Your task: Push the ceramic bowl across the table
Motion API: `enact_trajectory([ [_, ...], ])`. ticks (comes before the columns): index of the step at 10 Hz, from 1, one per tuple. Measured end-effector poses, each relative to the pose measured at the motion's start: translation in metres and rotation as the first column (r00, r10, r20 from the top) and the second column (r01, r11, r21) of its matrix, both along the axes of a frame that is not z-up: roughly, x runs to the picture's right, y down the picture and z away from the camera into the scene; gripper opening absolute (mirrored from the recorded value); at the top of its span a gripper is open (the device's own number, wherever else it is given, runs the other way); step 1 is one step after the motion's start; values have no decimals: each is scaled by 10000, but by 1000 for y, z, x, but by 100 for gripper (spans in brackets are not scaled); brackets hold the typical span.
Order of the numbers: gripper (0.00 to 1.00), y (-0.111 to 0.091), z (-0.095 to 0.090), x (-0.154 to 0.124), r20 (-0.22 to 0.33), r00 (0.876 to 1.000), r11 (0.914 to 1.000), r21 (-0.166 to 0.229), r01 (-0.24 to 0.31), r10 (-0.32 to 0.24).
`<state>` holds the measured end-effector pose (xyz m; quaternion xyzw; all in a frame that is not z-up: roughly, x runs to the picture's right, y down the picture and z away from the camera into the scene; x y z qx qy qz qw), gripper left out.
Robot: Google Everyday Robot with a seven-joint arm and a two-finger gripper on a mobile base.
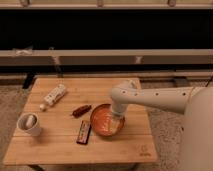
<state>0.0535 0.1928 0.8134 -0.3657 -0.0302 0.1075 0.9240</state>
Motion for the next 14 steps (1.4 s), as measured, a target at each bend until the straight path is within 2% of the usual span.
enact_trajectory([
  [4, 80, 20, -14, 19, -130, 9999, 9999, -146, 47, -49],
  [8, 80, 26, -26, 33, -206, 9998, 10000, 9, 1, -1],
  [9, 80, 21, -32, 37, -214, 9997, 9998, 160, -86, 90],
  [11, 80, -4, -45, 43, -64, 9985, 9970, 559, -535, 539],
  [12, 80, -25, -53, 47, 169, 9958, 9927, 788, -912, 902],
  [14, 80, -36, -58, 52, 278, 9937, 9903, 842, -1105, 1085],
])
